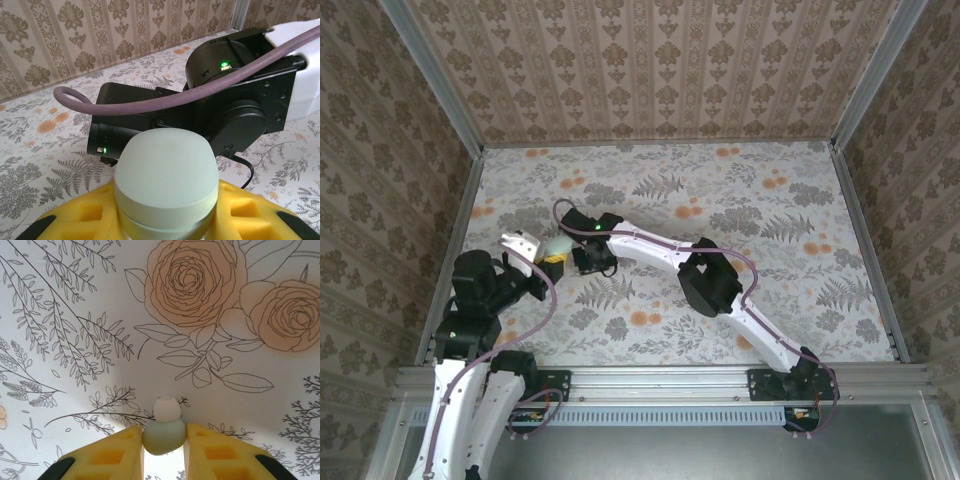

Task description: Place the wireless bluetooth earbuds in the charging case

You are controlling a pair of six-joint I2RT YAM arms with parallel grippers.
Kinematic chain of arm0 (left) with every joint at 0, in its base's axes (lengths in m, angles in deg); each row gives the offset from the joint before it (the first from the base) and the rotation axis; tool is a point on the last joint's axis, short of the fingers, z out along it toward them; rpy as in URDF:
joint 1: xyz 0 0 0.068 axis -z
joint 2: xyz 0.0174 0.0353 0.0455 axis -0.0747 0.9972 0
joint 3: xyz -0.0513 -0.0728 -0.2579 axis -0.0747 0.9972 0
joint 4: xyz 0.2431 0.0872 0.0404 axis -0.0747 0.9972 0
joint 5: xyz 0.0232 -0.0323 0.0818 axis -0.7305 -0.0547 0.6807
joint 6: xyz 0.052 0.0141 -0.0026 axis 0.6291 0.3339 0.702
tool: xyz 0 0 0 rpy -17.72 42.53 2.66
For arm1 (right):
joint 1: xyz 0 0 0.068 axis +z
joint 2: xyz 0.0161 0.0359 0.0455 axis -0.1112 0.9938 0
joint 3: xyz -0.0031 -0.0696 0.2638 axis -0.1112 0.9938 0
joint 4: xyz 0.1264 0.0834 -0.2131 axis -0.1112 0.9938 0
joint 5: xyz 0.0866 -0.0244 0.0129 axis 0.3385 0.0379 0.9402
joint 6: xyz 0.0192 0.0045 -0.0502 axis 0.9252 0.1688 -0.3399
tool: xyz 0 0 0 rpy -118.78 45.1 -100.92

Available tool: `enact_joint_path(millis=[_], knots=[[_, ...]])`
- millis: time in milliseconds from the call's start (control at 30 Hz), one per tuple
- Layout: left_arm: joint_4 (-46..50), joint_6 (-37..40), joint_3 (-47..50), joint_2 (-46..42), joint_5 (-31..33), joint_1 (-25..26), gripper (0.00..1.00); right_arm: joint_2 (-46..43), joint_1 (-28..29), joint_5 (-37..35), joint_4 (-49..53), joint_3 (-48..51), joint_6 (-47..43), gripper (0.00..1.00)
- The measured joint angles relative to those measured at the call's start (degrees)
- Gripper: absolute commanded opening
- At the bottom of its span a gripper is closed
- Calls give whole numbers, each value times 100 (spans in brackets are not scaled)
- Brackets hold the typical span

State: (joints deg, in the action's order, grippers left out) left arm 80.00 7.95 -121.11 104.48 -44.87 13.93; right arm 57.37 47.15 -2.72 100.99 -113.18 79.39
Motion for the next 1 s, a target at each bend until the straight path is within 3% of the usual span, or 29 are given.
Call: enact_joint_path(millis=[200, 500, 600, 800, 1000], knots=[[-4, 0, 37, 0, -81, 0, 5, -256, 0, -35, -42, 426, -595, 21], [-166, -52, 221, 90, -435, 0, 6, -2291, -138, 262, -249, 3687, -2015, 21], [-326, -111, 293, 236, -549, 0, 6, -2671, -293, 374, -205, 4321, -2555, 23], [-603, -199, 354, 540, -763, 0, 5, -2750, -490, 352, -140, 4572, -3200, 42], [-612, -197, 356, 566, -831, 0, 6, -2898, -492, 205, -11, 4572, -3134, 48]])
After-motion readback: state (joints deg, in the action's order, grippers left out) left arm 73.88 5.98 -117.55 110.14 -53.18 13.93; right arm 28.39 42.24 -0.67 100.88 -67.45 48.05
